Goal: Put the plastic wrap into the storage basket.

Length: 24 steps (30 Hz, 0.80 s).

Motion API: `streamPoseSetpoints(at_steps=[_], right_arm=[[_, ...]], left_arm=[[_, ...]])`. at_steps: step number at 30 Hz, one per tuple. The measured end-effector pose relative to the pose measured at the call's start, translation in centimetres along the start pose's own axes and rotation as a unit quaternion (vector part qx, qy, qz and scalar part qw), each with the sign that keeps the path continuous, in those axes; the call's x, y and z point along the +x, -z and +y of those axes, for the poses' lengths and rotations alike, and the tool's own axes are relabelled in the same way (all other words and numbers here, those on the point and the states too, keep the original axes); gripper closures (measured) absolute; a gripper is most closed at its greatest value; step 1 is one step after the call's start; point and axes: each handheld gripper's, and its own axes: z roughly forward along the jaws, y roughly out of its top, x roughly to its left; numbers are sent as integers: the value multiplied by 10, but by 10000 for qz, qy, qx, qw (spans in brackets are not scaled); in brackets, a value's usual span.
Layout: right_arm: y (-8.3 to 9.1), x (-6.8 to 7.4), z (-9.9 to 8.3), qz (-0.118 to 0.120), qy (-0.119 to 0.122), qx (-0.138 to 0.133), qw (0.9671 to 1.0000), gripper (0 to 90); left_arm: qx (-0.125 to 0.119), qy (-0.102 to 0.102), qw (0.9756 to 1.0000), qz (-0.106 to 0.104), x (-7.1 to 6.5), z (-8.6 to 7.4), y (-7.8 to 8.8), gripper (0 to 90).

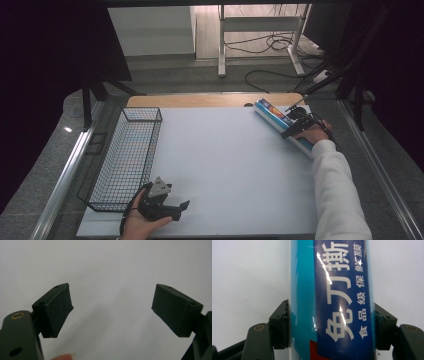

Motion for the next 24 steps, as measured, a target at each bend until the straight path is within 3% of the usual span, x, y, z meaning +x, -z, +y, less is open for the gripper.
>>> streamPoseSetpoints(at_steps=[10,11,14,15,17,24], right_arm=[[27,11,-1,340,-219,-492,9980,321],[34,18,0,400,-397,-602,9966,322],[41,26,-1,486,-561,-740,9945,321],[48,33,-4,648,-649,-894,9918,321],[54,40,-6,774,-677,-970,9900,321],[67,63,-16,986,-553,-1010,9884,321]], left_arm=[[-29,-1,10000,-24,-1,0,1,161],[-35,-1,10000,-32,-2,0,1,161],[-43,-2,10000,-38,-2,0,1,161],[-46,2,10000,-43,-2,0,1,161],[-41,5,10000,-54,-2,1,1,161],[-61,21,10000,-70,-3,1,1,161]])
